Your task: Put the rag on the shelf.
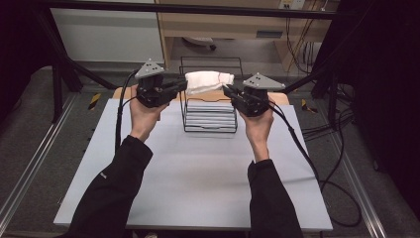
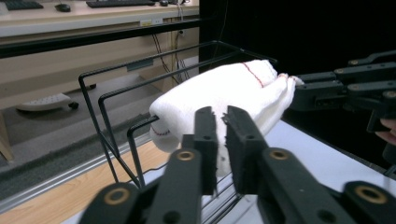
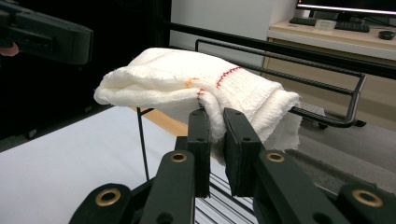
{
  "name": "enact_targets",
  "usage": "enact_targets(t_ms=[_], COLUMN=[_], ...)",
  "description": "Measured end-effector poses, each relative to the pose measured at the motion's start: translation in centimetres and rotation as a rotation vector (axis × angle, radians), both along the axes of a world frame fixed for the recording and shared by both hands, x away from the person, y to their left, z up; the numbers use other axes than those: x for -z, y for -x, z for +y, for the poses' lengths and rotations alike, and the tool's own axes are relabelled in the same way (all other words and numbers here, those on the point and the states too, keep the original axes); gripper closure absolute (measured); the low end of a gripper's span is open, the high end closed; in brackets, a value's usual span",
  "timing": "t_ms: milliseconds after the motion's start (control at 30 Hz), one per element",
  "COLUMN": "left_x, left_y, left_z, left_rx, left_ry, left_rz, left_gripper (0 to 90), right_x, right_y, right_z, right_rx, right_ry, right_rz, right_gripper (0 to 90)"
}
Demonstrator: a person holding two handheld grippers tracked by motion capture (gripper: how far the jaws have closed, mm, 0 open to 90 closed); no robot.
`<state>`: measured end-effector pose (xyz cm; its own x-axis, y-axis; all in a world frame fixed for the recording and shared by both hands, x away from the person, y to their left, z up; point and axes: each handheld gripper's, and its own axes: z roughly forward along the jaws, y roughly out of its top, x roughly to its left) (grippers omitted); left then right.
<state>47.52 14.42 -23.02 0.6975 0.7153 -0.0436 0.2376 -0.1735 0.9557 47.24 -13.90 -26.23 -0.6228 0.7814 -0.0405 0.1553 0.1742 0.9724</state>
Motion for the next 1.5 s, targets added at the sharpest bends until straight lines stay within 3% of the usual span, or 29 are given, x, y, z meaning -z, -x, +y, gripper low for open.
enact_targets(t_ms=[167, 467, 667, 733, 900, 1067, 1167, 1267, 1500], left_x=[0.5, 1.9, 2.2, 2.2, 2.6, 2.9, 3.0, 3.0, 3.7], left_y=[-0.8, -1.3, -1.6, -1.6, -1.8, -1.9, -1.9, -2.0, -2.5], left_z=[-1.1, -1.9, -1.9, -1.9, -2.1, -2.1, -2.2, -2.2, -2.3], left_rx=[-0.02, -0.003, -0.015, -0.018, -0.027, -0.027, -0.023, -0.026, -0.032], left_ry=[-0.037, -0.052, -0.062, -0.067, -0.086, -0.086, -0.083, -0.093, -0.102], left_rz=[0.021, 0.053, 0.057, 0.055, 0.058, 0.063, 0.064, 0.062, 0.074], left_gripper=[87.8, 88.4, 88.6, 88.8, 89.0, 89.1, 89.1, 89.1, 89.0], right_x=[0.1, 0.3, 0.0, -0.2, -0.8, -1.2, -0.7, 0.0, 1.0], right_y=[0.0, 0.1, 0.4, 0.7, 0.8, 0.7, 0.1, -0.5, -1.8], right_z=[0.1, -0.1, -0.3, -0.5, -0.3, 0.8, 1.4, 1.8, 1.6], right_rx=[0.001, -0.002, -0.016, -0.02, -0.046, -0.075, -0.067, -0.049, -0.002], right_ry=[0.001, 0.004, 0.003, -0.009, -0.021, -0.006, 0.007, 0.035, 0.046], right_rz=[-0.001, 0.002, -0.002, -0.01, -0.017, 0.0, 0.039, 0.062, 0.087], right_gripper=[81.4, 78.8, 68.4, 60.8, 60.5, 75.8, 82.5, 84.8, 85.8])
